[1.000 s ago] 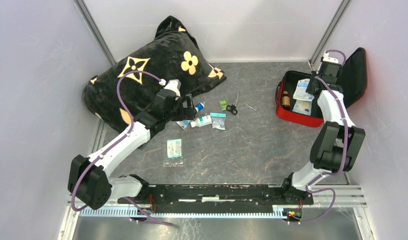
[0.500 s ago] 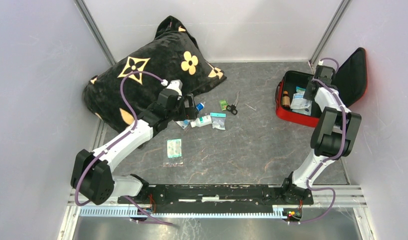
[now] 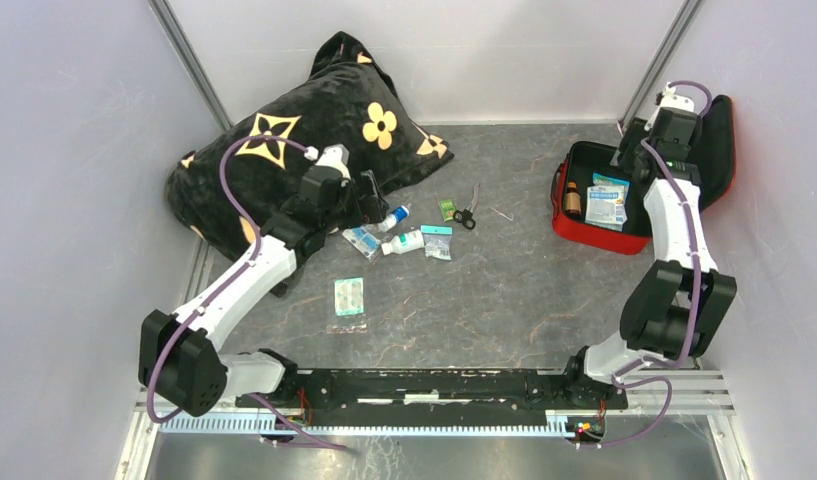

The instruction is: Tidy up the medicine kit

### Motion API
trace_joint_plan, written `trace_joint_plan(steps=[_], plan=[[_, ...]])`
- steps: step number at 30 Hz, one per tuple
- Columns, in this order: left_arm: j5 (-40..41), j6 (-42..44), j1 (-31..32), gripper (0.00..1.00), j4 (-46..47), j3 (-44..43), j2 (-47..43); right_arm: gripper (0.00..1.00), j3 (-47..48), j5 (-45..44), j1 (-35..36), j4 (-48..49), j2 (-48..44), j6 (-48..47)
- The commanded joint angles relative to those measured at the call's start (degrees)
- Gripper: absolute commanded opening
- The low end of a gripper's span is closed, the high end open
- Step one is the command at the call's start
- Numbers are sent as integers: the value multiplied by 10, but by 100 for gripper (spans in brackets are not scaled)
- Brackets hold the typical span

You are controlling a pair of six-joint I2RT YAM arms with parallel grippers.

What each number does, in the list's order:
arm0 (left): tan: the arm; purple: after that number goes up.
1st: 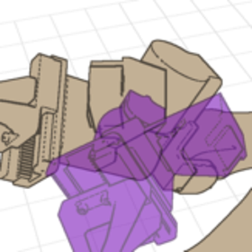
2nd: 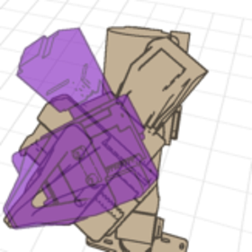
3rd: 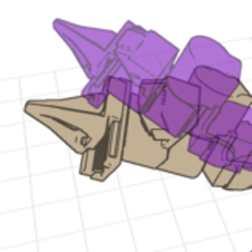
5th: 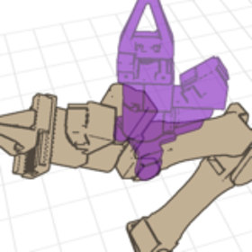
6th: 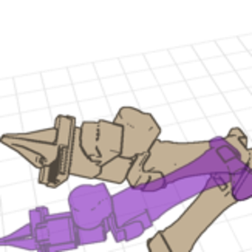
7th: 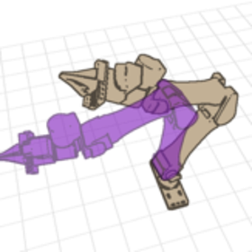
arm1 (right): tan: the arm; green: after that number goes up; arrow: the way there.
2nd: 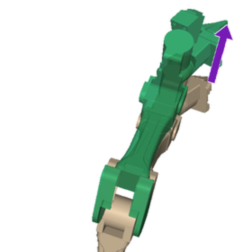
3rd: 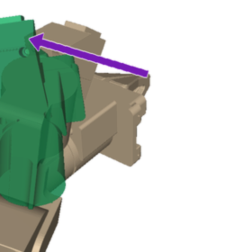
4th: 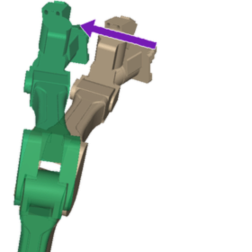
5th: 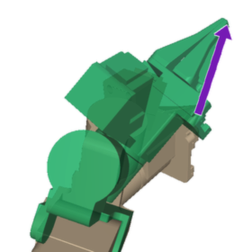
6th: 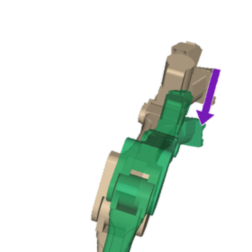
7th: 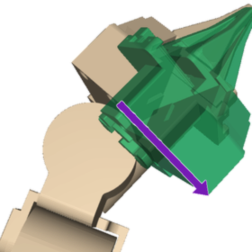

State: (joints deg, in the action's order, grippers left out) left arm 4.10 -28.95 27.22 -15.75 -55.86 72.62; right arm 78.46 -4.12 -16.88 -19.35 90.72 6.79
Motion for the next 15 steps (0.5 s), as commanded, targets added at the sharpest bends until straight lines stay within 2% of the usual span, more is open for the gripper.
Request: trace_joint_plan(steps=[1, 7, 15], plan=[[9, -26, -13, 100, -31, -90, -5, 58, 18, 82, 61, 4, -51, 27], [19, -3, -14, 100, -46, -146, 5, 59, -53, 104, 210, 43, -87, 62], [40, 59, -13, 100, -43, -93, 1, 66, -174, 111, 352, 98, -74, 98]])
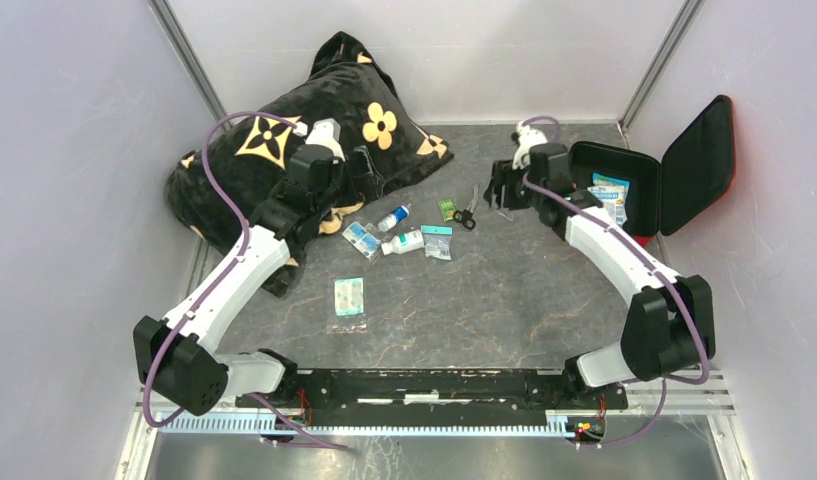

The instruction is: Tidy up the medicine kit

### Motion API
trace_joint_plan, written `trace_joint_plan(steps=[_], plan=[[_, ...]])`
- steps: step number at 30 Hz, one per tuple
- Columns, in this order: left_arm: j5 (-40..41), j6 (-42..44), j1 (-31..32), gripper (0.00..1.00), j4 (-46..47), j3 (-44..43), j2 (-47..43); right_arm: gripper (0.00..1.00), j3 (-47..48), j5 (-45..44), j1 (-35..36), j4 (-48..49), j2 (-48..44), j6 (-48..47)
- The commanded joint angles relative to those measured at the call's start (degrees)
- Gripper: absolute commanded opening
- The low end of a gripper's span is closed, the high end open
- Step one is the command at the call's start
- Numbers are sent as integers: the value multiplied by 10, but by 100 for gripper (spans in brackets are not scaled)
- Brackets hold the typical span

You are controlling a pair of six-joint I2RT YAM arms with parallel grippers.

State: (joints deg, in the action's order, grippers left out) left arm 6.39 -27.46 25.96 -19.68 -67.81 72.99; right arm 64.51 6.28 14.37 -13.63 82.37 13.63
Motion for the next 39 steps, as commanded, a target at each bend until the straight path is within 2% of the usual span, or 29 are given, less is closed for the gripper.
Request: trace_joint_plan(steps=[1, 7, 13, 26, 35, 39], plan=[[15, 45, 0, 100, -4, 32, -5, 66, -46, 8, 54, 47, 15, 34], [-21, 48, 0, 100, -4, 53, -19, 65, -71, 44, 114, 73, 72, 45], [-41, 15, -1, 100, -1, 89, -32, 67, -78, 60, 138, 94, 115, 59], [-55, -5, -1, 100, 12, 136, -43, 67, -70, 72, 141, 127, 190, 83], [-58, -4, -1, 100, 13, 132, -37, 63, -55, 96, 145, 132, 230, 84], [-57, -4, -1, 100, 12, 131, -34, 58, -52, 100, 145, 132, 243, 85]])
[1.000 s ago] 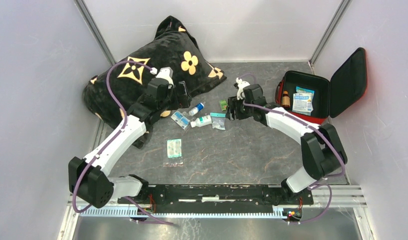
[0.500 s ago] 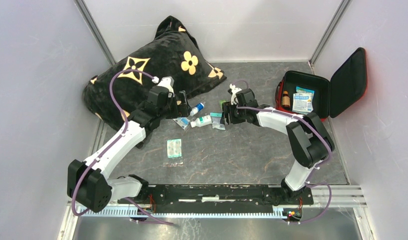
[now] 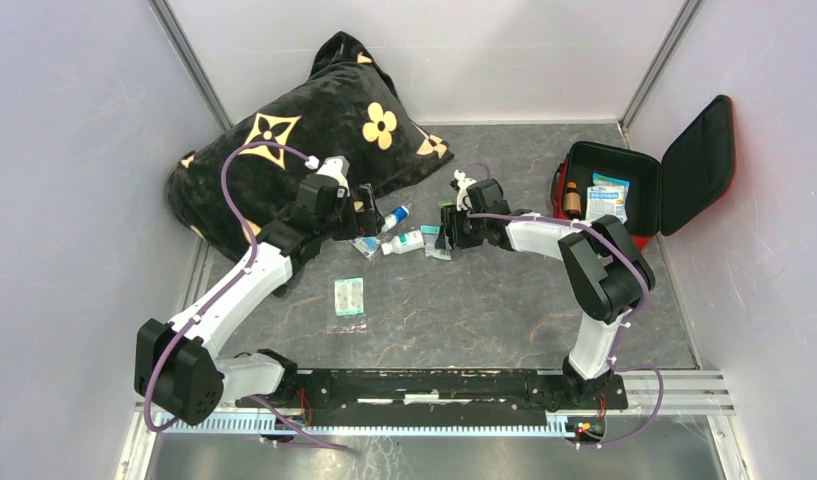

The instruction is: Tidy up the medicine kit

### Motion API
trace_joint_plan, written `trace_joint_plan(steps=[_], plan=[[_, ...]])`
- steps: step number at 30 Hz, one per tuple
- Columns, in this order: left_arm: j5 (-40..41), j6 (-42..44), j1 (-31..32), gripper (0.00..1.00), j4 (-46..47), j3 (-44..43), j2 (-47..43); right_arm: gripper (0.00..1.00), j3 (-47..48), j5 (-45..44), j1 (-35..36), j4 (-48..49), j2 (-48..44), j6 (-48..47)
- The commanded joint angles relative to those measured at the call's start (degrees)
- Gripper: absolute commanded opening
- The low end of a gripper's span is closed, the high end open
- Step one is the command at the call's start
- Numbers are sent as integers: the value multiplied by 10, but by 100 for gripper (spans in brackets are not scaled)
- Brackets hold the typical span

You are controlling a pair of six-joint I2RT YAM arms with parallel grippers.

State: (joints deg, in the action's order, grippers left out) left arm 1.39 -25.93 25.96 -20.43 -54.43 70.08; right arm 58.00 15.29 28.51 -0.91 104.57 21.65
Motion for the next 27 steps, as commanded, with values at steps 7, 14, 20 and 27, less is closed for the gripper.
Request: trace_joint_plan(steps=[7, 14, 20, 27], plan=[[-5, -19, -1, 100, 20, -4, 3, 31, 8, -6, 4, 22, 23, 0], [-2, -17, -1, 100, 14, -10, 9, 7, -4, -52, 3, 26, -25, -16], [2, -16, -1, 100, 12, -11, 7, 0, -12, -97, -6, -10, -95, -44], [2, -17, -1, 100, 9, -12, 5, 0, -28, -113, -88, -33, -193, -63]])
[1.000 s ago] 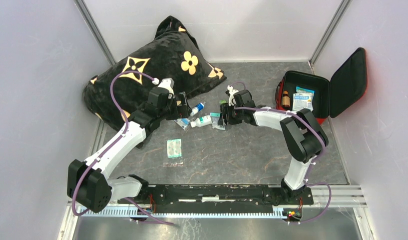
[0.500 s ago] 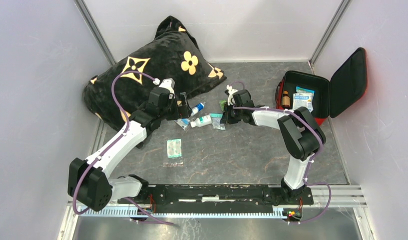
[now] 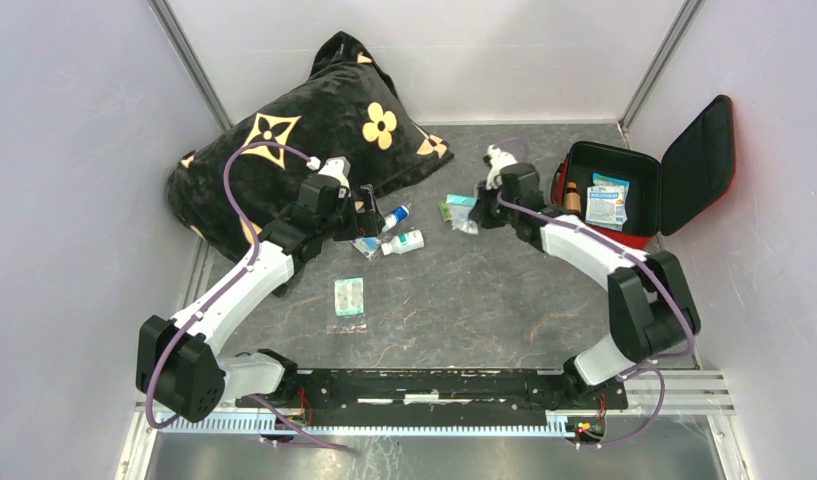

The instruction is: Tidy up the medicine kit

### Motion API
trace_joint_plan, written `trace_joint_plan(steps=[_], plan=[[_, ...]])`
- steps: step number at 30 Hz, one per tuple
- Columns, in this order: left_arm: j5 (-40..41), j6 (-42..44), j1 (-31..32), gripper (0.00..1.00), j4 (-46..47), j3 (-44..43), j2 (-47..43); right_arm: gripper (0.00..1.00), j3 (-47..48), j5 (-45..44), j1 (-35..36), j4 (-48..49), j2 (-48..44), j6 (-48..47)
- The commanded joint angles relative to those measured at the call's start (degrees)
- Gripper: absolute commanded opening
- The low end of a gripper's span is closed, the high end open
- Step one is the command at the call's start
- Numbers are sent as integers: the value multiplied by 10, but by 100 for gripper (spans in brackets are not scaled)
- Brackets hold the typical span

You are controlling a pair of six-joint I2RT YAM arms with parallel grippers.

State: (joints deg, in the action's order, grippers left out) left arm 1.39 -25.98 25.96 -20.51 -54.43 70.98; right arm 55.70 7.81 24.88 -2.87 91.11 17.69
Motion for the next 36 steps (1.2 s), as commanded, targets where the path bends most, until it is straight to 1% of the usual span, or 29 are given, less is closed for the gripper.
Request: trace_joint_plan(steps=[1, 4, 6, 9, 12, 16, 18, 20, 21, 25, 28, 33, 36], plan=[[1, -16, -1, 100, 11, -11, -5, 0, -4, -46, -78, -17, -73, -27], [-2, -19, -1, 100, 11, -10, -6, 0, -5, -65, -150, -17, -99, -27], [-7, -20, -1, 100, 12, -10, -5, 0, -10, -115, -186, -7, -112, -23], [-11, -21, -1, 100, 13, -9, -4, 0, -11, -149, -237, 8, -117, -10], [-11, -22, -1, 100, 13, -8, -6, 0, 0, -163, -292, 12, -107, 8], [-11, -22, -1, 100, 13, -6, -8, 0, 13, -194, -336, 25, -80, 21], [-11, -21, -1, 100, 14, -6, -8, 0, 20, -194, -354, 25, -56, 31], [-11, -21, -1, 100, 14, -7, -6, 2, 35, -188, -368, 24, -25, 36], [-11, -20, -1, 100, 13, -7, -5, 2, 43, -188, -373, 42, -13, 37], [-11, -19, -1, 100, 13, -5, 1, 6, 80, -175, -391, 35, 49, 31], [-6, -16, -1, 100, 7, -6, 3, 12, 82, -175, -399, 33, 61, 26], [-1, -13, -1, 100, 5, -7, 6, 30, 77, -176, -406, 37, 50, 24], [-2, -11, -1, 100, 3, -9, 10, 37, 83, -173, -405, 30, 37, 19]])
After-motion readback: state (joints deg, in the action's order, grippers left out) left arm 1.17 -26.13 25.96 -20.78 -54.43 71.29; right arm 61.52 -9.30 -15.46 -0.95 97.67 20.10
